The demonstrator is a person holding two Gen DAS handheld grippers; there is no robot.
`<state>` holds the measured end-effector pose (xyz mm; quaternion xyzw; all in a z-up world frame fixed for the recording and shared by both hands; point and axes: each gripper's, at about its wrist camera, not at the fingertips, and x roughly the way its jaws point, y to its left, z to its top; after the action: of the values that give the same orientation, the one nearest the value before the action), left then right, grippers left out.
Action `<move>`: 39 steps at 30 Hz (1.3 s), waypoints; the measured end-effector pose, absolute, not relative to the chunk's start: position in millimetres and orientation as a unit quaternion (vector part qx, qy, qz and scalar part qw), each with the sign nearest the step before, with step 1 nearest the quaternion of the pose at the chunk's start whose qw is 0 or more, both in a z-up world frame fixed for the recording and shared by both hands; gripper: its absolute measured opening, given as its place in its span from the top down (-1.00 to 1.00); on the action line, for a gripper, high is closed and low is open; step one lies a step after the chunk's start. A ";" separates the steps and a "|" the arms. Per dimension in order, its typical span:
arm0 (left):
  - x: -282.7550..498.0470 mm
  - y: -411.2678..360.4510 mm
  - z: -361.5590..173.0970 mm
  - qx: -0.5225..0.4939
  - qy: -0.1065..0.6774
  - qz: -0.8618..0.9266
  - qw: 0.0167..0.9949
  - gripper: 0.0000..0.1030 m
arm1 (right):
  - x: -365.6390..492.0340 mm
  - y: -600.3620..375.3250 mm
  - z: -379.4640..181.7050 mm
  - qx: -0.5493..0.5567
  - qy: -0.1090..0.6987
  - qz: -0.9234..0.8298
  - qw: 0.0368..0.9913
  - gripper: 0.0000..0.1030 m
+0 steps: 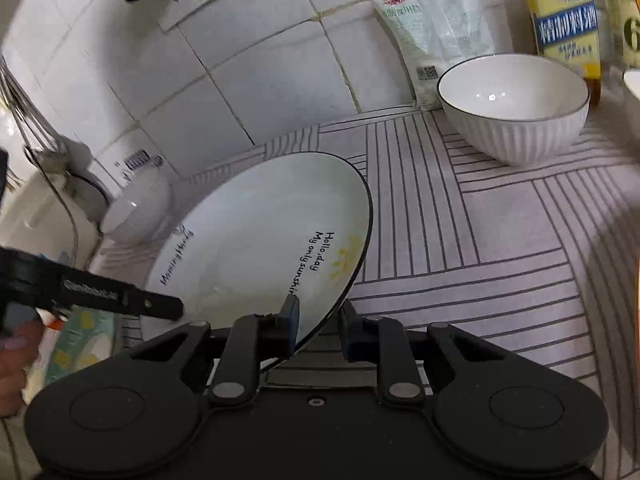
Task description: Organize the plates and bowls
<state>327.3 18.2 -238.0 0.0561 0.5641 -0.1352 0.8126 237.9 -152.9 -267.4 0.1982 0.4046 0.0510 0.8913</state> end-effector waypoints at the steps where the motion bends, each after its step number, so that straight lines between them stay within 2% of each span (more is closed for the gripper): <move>1: 328.7 19.5 -237.9 0.052 0.568 -0.134 0.811 0.51 | 239.1 -151.6 -266.0 0.196 0.409 0.047 0.890 0.52; 7: 328.5 28.9 -224.2 0.039 0.576 -0.151 0.802 0.47 | 234.5 -125.0 -246.2 0.132 0.436 0.005 0.890 0.37; 9: 324.0 41.8 -213.2 0.036 0.568 -0.157 0.807 0.37 | 225.4 -122.7 -236.2 0.137 0.430 -0.001 0.892 0.18; 13: 313.5 72.6 -190.4 0.040 0.548 -0.168 0.819 0.25 | 202.5 -111.1 -211.1 0.147 0.410 0.013 0.900 0.10; 16: 307.9 103.3 -170.0 0.042 0.528 -0.164 0.832 0.20 | 194.6 -95.7 -186.6 0.121 0.392 0.038 0.911 -0.08; 18: 303.3 126.2 -158.5 0.033 0.519 -0.162 0.839 0.13 | 190.5 -86.0 -170.2 0.111 0.376 0.060 0.918 -0.27; 27: 276.2 216.5 -146.7 0.018 0.516 -0.125 0.848 -0.10 | 195.9 -37.2 -140.4 0.092 0.362 0.175 0.911 -0.44; 35: 254.9 250.0 -180.8 -0.013 0.553 -0.089 0.828 -0.21 | 198.6 1.8 -163.5 0.051 0.377 0.218 0.899 -0.44; 39: 253.6 258.6 -197.9 -0.028 0.563 -0.075 0.823 -0.37 | 201.8 11.2 -182.8 0.051 0.380 0.221 0.897 -0.44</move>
<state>253.6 258.6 -197.9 -0.0284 0.5628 -0.0754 0.8227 201.8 11.2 -182.8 0.0507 0.3802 0.2209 0.8967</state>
